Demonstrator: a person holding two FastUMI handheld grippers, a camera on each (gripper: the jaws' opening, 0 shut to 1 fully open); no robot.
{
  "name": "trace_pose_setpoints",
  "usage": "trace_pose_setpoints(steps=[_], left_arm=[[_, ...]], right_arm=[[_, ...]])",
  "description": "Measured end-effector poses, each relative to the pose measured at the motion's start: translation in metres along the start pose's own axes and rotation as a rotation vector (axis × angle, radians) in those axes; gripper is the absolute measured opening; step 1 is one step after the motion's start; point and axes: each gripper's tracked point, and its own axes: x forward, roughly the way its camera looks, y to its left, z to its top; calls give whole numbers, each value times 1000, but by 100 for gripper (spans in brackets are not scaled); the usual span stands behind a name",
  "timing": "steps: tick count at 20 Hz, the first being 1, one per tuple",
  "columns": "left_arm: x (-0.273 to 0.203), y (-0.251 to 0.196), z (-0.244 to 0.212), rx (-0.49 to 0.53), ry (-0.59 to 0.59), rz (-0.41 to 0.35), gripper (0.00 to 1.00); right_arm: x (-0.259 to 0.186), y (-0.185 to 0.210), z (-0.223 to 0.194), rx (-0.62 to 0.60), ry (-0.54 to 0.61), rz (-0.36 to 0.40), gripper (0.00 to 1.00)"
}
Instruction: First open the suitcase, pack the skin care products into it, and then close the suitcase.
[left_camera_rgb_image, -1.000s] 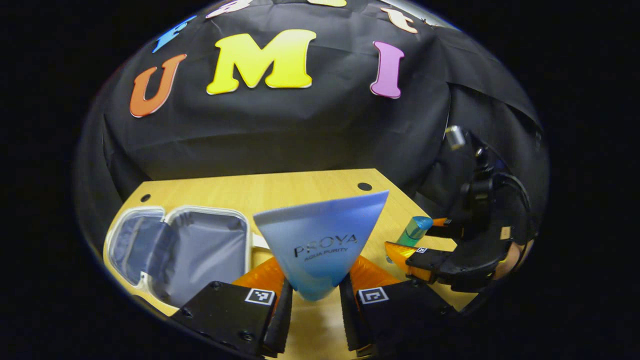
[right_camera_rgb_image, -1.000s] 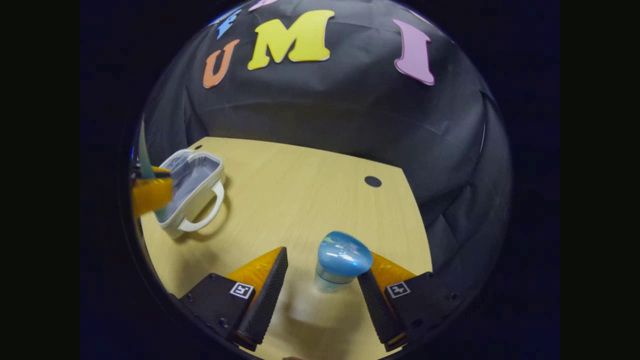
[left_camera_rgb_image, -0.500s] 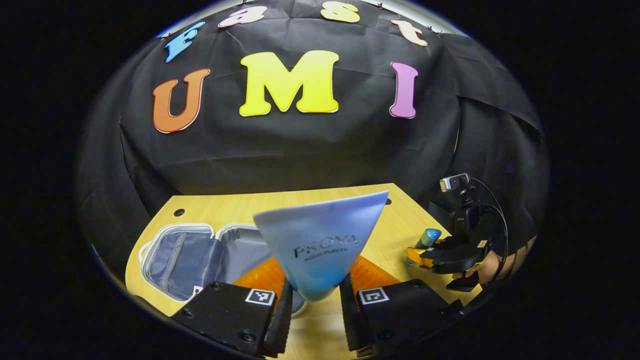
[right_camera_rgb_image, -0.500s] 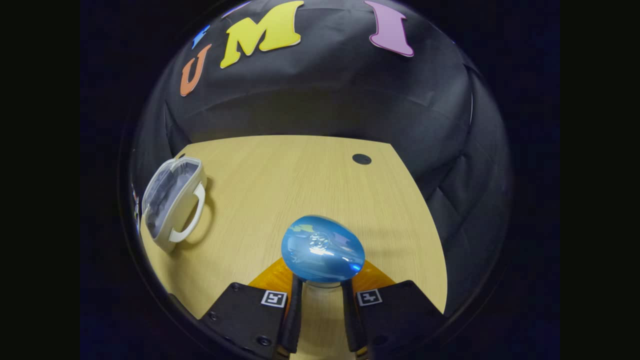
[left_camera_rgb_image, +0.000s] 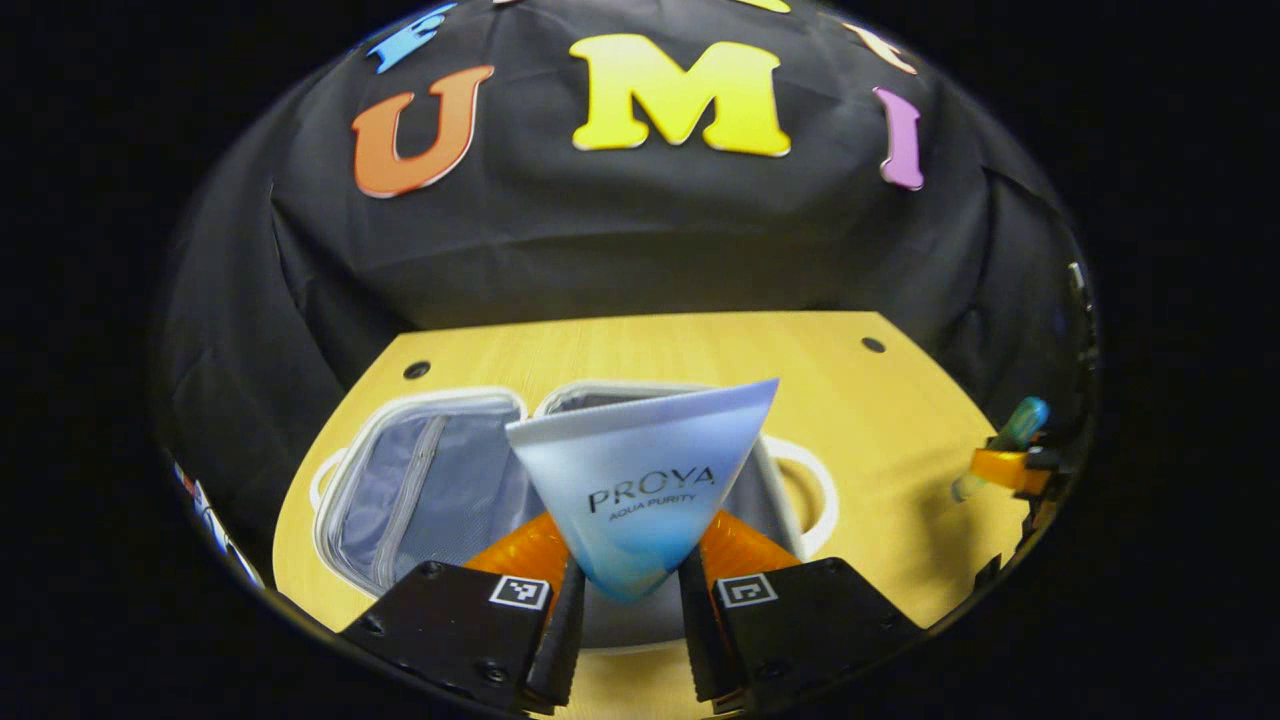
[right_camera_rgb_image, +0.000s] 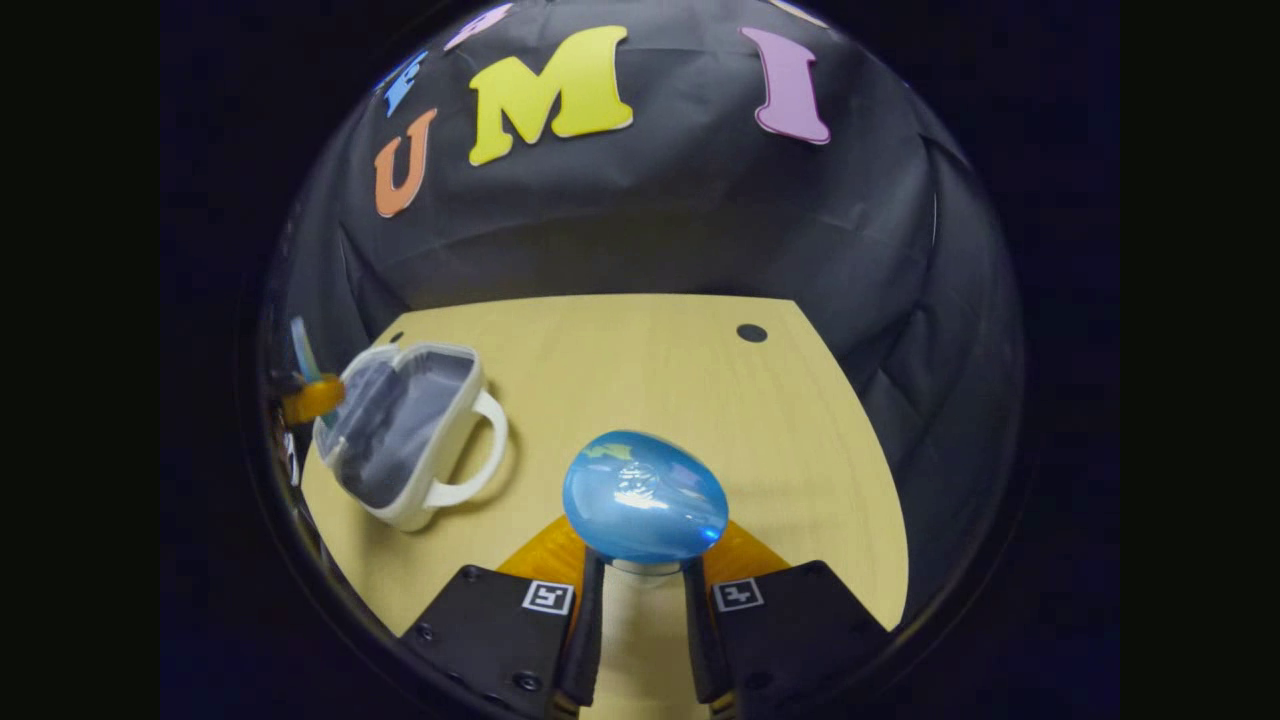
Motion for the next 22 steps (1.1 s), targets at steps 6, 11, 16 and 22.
trace_pose_setpoints(steps=[6, 11, 16, 22], left_arm=[[37, 3, -62, 0, 204, -3, 47], [48, 3, -84, -5, 330, 24, 47], [55, 4, -87, -7, 430, 28, 46], [57, 4, -87, -32, 524, 38, 47]], right_arm=[[-46, 32, 20, -8, -36, 14, 34], [-63, 42, 20, -40, -38, 10, 34], [-70, 50, 10, -43, 4, 47, 34], [-68, 45, 8, -51, 18, 66, 34]])
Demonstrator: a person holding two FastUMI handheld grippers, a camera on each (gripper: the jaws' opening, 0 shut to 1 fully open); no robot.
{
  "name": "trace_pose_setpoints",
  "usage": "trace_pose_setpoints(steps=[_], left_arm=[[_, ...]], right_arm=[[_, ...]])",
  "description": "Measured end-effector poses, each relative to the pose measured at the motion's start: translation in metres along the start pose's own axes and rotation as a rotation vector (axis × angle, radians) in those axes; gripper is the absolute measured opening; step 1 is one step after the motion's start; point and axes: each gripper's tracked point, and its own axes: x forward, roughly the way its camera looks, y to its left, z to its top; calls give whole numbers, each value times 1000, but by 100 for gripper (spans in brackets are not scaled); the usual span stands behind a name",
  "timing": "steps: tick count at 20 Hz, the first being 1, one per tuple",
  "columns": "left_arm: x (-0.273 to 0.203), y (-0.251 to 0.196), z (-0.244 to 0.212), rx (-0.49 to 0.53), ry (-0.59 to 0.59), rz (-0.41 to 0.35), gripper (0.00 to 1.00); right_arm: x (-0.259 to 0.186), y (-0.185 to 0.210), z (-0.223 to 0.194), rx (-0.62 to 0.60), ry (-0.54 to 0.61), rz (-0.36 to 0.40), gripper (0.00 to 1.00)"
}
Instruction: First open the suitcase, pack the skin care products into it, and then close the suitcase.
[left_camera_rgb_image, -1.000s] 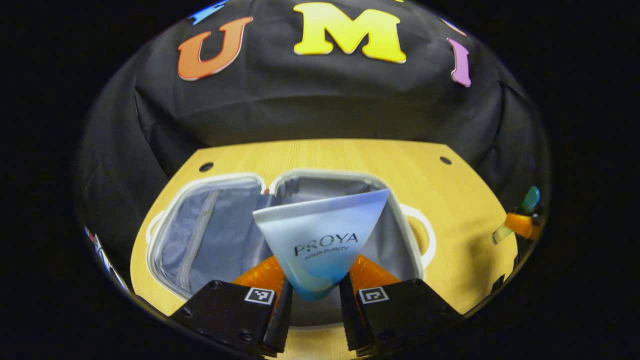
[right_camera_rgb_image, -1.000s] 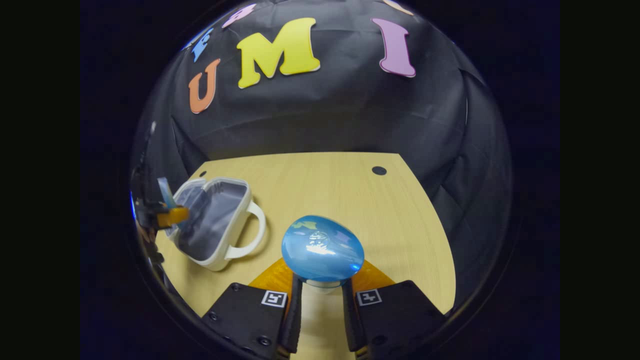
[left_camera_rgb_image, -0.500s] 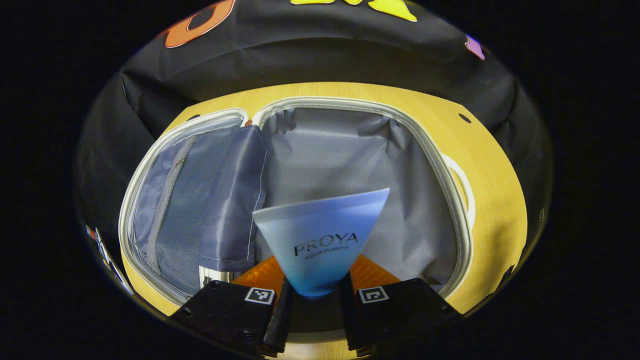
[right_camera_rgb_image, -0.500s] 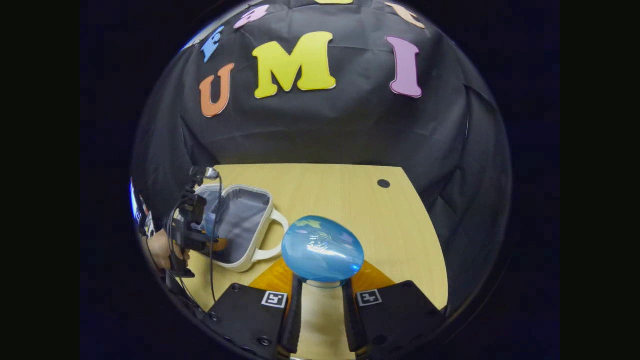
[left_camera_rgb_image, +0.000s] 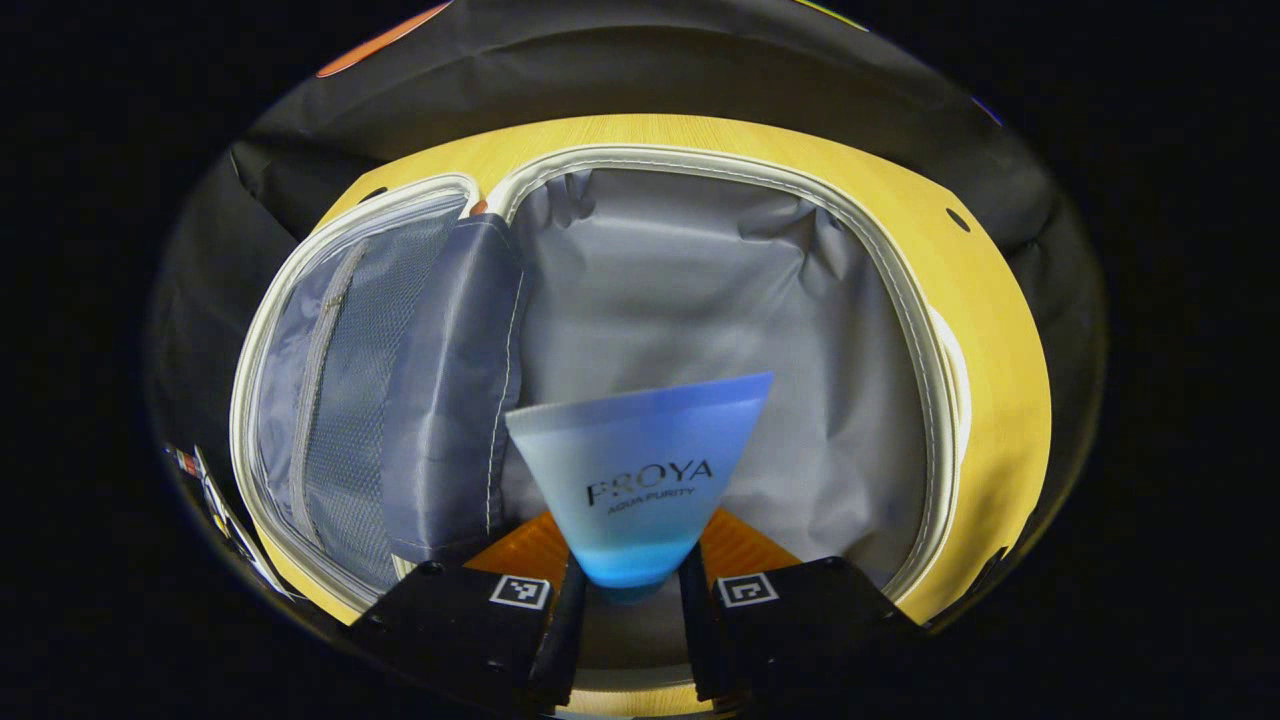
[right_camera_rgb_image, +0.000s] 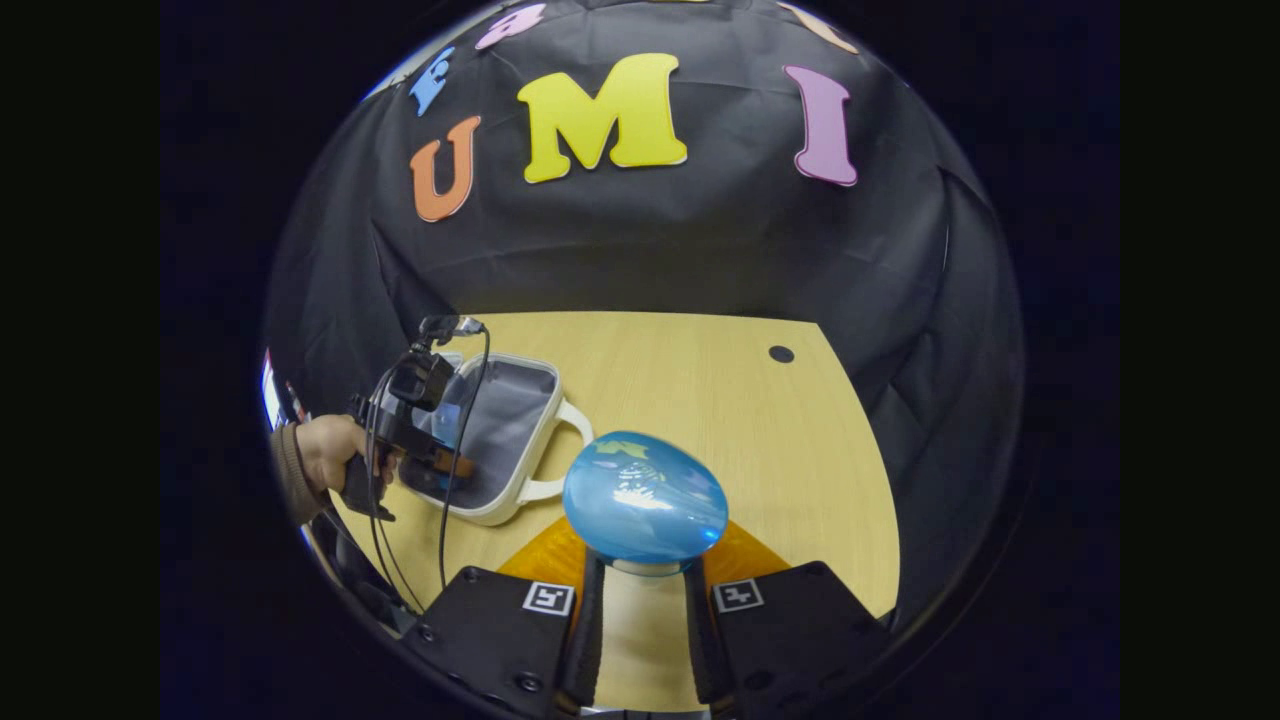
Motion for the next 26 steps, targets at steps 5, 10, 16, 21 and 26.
trace_pose_setpoints(steps=[5, 10, 16, 21, 26], left_arm=[[-1, -2, 1, 32, 24, 22, 49], [-1, 6, 0, 29, 23, 77, 53], [-39, -10, 0, -40, -71, 2, 87], [-123, 12, 20, 36, -345, 21, 92], [-208, 47, 12, 5, -527, 6, 93]], right_arm=[[0, -5, -5, 12, 7, 20, 34], [1, -7, -12, 25, 15, 28, 34], [16, 23, -1, 9, 37, 54, 34], [57, 88, 25, -15, 28, 115, 34], [119, 176, 28, -62, 82, 167, 34]])
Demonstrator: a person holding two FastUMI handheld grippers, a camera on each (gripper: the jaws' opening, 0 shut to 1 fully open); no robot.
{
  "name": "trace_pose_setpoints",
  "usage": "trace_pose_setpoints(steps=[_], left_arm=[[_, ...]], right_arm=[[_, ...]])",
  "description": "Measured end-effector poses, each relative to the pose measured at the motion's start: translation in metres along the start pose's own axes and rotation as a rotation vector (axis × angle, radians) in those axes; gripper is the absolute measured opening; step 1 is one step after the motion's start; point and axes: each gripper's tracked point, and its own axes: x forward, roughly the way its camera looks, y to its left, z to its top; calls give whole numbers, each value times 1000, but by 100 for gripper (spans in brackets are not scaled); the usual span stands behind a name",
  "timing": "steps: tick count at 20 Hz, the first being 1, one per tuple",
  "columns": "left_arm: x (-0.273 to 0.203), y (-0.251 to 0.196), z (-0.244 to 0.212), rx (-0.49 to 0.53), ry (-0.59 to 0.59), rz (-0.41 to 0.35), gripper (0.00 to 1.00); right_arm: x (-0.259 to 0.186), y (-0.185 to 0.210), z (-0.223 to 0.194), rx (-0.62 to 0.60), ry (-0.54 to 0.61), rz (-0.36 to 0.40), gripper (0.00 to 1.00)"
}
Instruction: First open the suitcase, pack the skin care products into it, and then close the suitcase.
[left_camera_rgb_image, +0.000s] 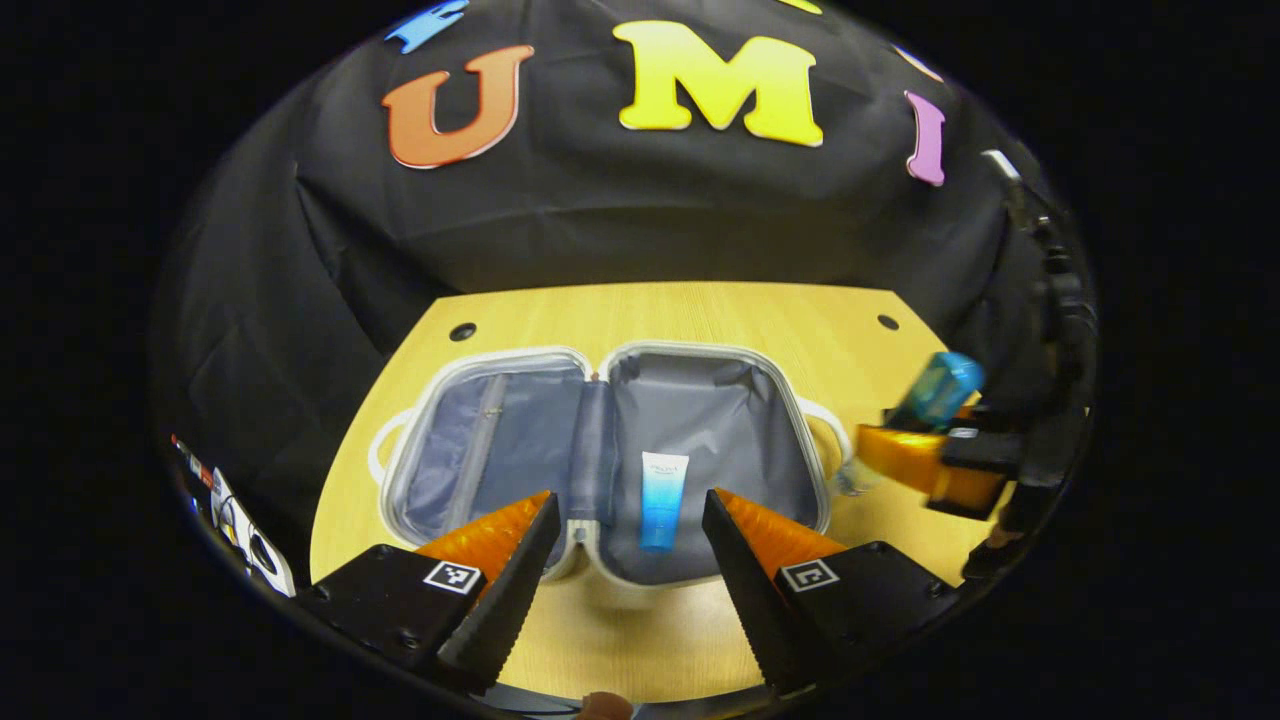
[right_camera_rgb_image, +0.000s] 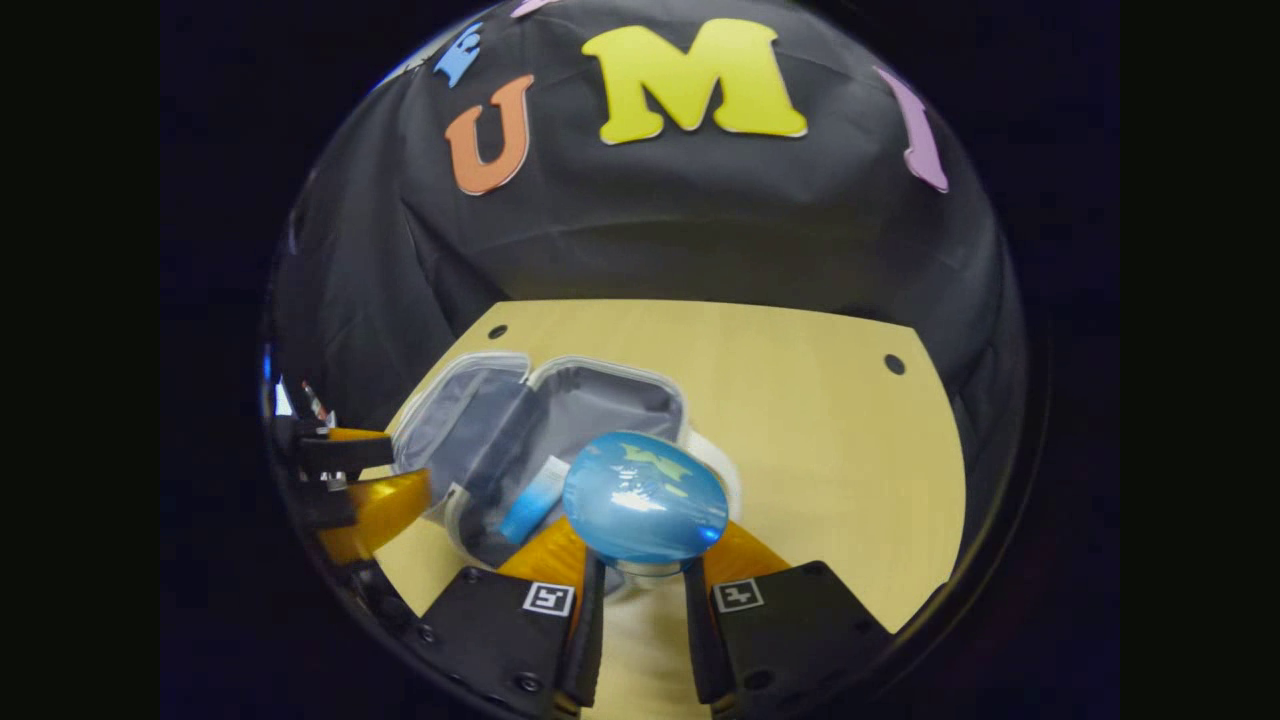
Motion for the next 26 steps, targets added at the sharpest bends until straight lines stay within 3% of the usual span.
trace_pose_setpoints(steps=[4, 8, 11, 15, 19, 23, 26], left_arm=[[-42, 30, 26, -4, -191, 5, 93], [-64, 34, 37, -48, -308, -51, 93], [-70, 44, 40, -84, -319, -67, 93], [-81, 52, 44, -106, -351, -74, 93], [-75, 80, 32, -118, -327, -37, 93], [-72, 91, 22, -161, -300, -37, 93], [-68, 104, 19, -178, -298, -18, 93]], right_arm=[[43, 40, -23, -19, 51, -33, 34], [64, 57, -57, -18, 146, -65, 34], [68, 59, -62, -4, 164, -98, 31], [81, 59, -51, 103, 190, -131, 34], [97, 59, -38, 144, 230, -171, 34], [94, 58, -47, 127, 405, -225, 34], [99, 55, -48, 163, 443, -233, 34]])
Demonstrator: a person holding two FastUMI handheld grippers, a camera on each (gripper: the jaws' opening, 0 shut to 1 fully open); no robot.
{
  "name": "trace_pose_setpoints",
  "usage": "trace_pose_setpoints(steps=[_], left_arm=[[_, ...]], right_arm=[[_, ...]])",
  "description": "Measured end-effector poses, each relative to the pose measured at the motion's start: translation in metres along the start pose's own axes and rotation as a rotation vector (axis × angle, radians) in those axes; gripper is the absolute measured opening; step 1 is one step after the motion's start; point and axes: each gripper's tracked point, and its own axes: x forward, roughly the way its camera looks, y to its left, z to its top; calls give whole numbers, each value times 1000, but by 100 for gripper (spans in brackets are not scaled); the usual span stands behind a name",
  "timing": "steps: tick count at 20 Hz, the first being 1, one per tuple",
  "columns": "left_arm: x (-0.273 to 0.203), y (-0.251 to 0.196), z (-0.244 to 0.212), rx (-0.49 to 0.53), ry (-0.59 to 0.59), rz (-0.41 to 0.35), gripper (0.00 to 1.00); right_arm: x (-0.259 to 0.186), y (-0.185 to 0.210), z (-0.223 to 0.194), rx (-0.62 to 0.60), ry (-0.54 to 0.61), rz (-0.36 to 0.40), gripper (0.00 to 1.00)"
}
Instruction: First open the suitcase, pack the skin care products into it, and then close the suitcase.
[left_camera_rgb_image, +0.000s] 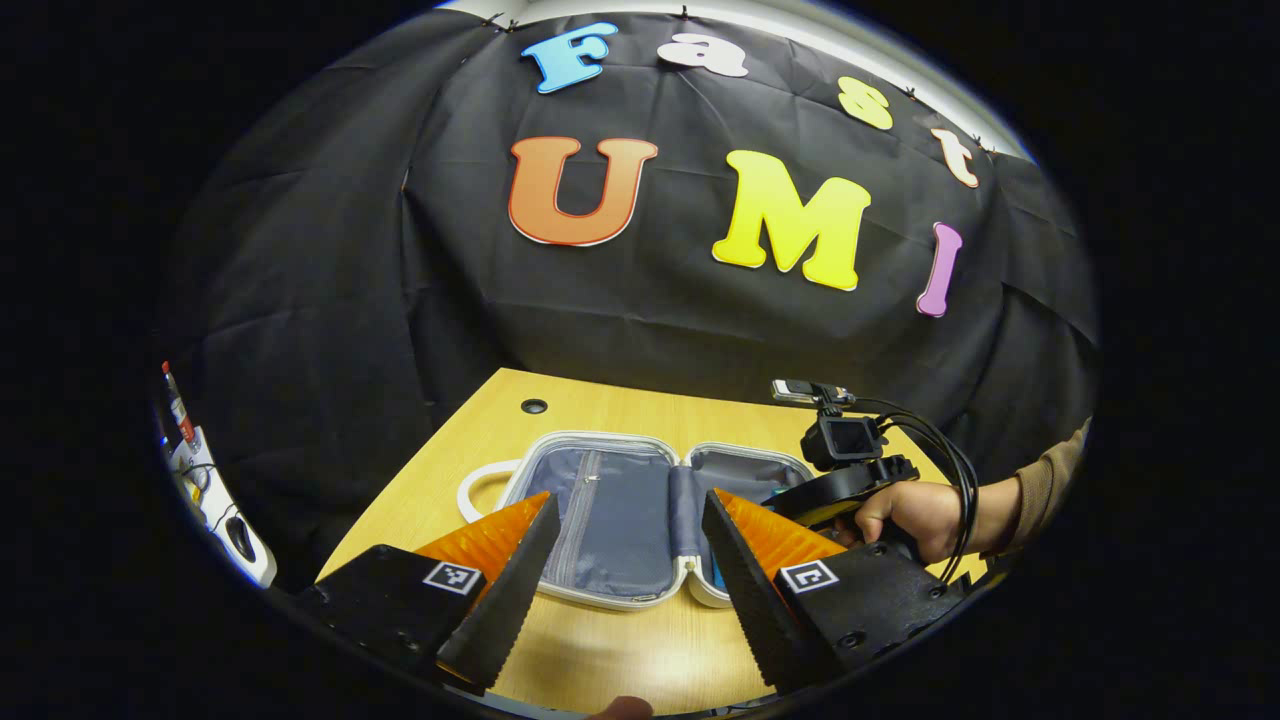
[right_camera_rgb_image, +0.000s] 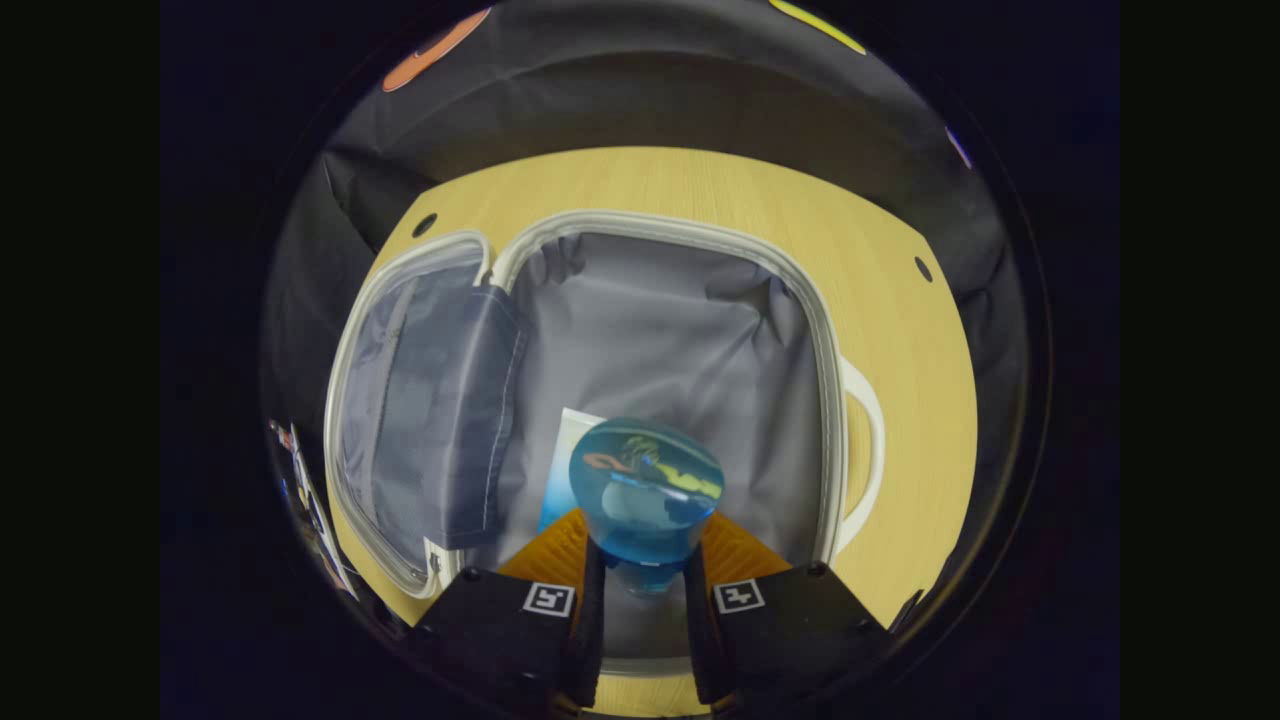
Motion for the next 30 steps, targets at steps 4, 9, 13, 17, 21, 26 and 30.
trace_pose_setpoints(steps=[4, 9, 13, 17, 21, 26, 30], left_arm=[[5, 9, -1, -24, 0, 10, 93], [9, 22, -9, -39, 30, 37, 93], [14, 30, -15, -46, 32, 48, 93], [24, 45, -18, -18, 44, 76, 93], [41, 84, -15, -26, 36, 116, 93], [86, 148, -25, -158, 60, 110, 93], [130, 187, -66, -327, 160, 93, 93]], right_arm=[[19, -8, 11, 60, 11, -13, 34], [40, -16, 18, 93, 39, -54, 34], [40, -15, 17, 105, 53, -38, 37], [39, -8, 18, 104, 39, 19, 45], [13, -7, 11, 109, 3, 56, 86], [-66, -10, 10, -24, -172, 124, 79], [-155, -23, 28, -58, -386, 175, 78]])
